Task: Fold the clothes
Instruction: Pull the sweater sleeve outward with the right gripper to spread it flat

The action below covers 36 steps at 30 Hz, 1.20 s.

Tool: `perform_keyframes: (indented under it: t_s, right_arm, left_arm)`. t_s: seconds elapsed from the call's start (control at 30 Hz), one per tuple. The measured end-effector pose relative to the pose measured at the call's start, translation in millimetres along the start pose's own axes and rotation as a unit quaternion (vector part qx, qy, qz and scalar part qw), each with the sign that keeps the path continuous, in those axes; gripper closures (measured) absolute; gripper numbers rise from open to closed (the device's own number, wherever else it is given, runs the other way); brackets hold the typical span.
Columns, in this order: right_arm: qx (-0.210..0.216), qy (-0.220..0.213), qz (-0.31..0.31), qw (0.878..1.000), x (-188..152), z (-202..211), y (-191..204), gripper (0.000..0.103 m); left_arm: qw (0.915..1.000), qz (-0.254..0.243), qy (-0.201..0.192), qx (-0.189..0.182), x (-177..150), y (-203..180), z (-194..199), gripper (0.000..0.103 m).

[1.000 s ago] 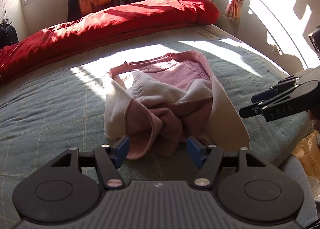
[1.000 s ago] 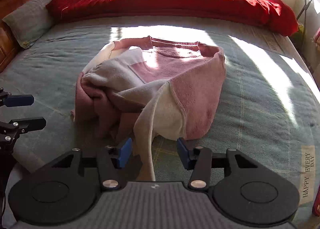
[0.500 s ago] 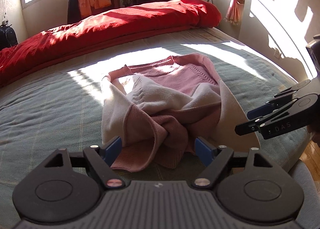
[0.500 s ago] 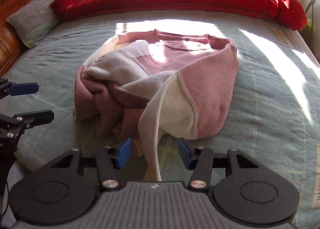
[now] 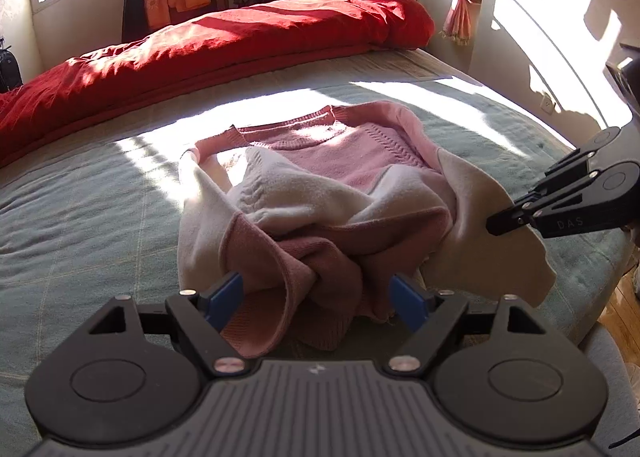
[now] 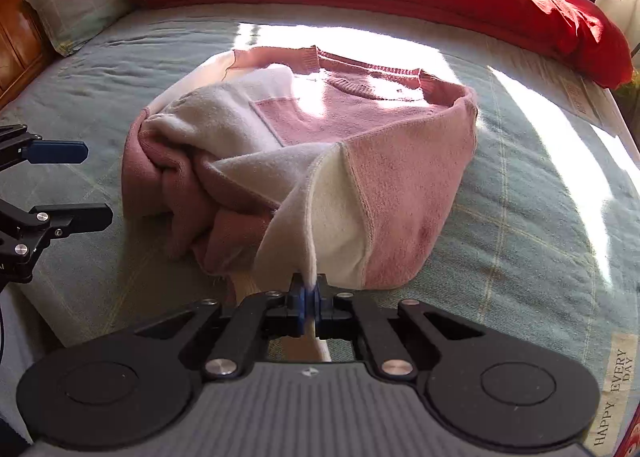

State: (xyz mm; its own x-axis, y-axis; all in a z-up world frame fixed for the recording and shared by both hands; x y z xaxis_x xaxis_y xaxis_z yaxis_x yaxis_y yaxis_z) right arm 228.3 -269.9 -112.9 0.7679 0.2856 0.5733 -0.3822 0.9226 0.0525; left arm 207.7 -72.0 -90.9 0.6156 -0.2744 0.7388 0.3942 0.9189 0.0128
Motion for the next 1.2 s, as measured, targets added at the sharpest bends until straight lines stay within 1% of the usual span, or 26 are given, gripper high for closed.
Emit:
perform_keyframes:
  t_s: [0.1,0.13,0.3,0.4,0.47,0.6,0.9,1.0,1.2]
  right_arm:
    - [-0.024,0.000,-0.001,1.000,5,11,-25,0.099]
    - [-0.033,-0.001,-0.005,0.999,7,14,-35,0.099]
    - [-0.079,-0.006,-0.030,0.996,13,30,-87,0.099]
    - [-0.105,-0.003,-0.045,0.993,15,33,-118,0.099]
    - [-0.118,0.001,-0.053,0.992,16,32,-135,0.099]
    - [-0.141,0.009,-0.069,0.988,17,29,-168,0.098]
    - [-0.197,0.027,-0.088,0.976,12,17,-239,0.099]
    - [-0.209,0.030,-0.099,0.973,11,13,-260,0.099]
    - [-0.225,0.035,-0.121,0.966,10,0,-296,0.099]
  left_arm:
    - [0.9999,-0.011,-0.007,0.007,3,-4,1,0.020]
    - [0.9999,-0.010,-0.008,0.005,4,-6,1,0.019]
    - [0.9999,-0.012,-0.007,-0.005,10,-16,-1,0.019]
    - [0.9997,-0.022,-0.005,0.001,12,-19,-2,0.019]
    - [0.9997,-0.024,0.003,0.000,12,-21,-4,0.019]
    - [0.9996,-0.027,0.005,0.009,15,-21,-4,0.019]
    - [0.9997,-0.021,0.008,0.010,26,-30,-9,0.019]
    - [0.9995,-0.025,0.009,0.014,30,-33,-12,0.019]
    - [0.9996,-0.025,0.009,0.009,40,-41,-18,0.019]
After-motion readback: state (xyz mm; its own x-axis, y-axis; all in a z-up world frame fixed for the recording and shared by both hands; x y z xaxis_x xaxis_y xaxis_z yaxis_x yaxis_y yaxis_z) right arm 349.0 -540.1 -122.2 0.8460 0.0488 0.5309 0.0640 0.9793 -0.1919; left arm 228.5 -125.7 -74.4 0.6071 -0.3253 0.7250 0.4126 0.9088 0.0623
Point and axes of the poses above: each gripper's, at about its wrist camera, not at the fingertips, and z roughly against the way its jaws point, y to its left, x to its top, the point moved 8 cm from there along -z, roughly the way its jaws point, and after that the axes turned 4 degrees about -y, right-handed, at the moved point
